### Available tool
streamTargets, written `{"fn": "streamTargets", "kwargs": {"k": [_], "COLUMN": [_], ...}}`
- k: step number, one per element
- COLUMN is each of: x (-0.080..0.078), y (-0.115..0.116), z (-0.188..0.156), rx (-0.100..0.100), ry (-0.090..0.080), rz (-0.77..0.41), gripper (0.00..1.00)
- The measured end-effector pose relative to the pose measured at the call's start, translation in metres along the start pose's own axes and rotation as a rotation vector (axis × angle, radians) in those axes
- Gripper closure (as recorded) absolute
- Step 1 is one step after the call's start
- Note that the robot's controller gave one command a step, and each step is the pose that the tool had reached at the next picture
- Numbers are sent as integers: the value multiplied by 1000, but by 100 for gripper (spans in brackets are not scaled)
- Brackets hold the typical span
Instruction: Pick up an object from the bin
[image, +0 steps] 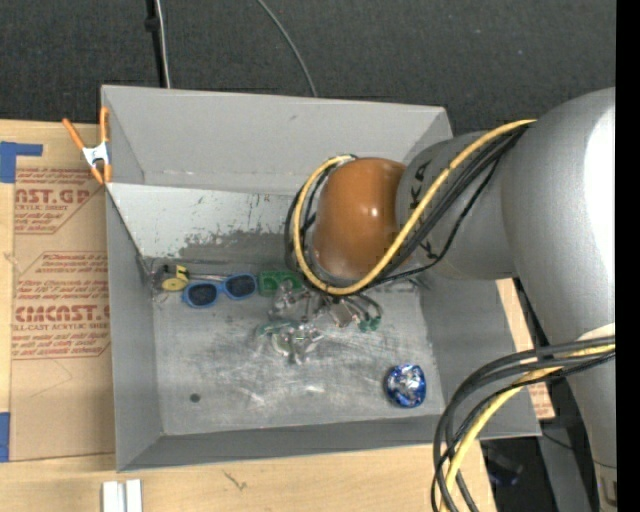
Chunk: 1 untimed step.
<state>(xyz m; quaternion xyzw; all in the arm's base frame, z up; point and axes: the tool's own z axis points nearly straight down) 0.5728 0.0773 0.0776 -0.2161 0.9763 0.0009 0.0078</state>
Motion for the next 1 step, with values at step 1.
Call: {"fn": "streamTargets", "kwargs": {"k": [1], "x": [14], "y": [35], "z": [-136], "rx": [0], "ry": [6], "rz": [29], "gripper": [100]}}
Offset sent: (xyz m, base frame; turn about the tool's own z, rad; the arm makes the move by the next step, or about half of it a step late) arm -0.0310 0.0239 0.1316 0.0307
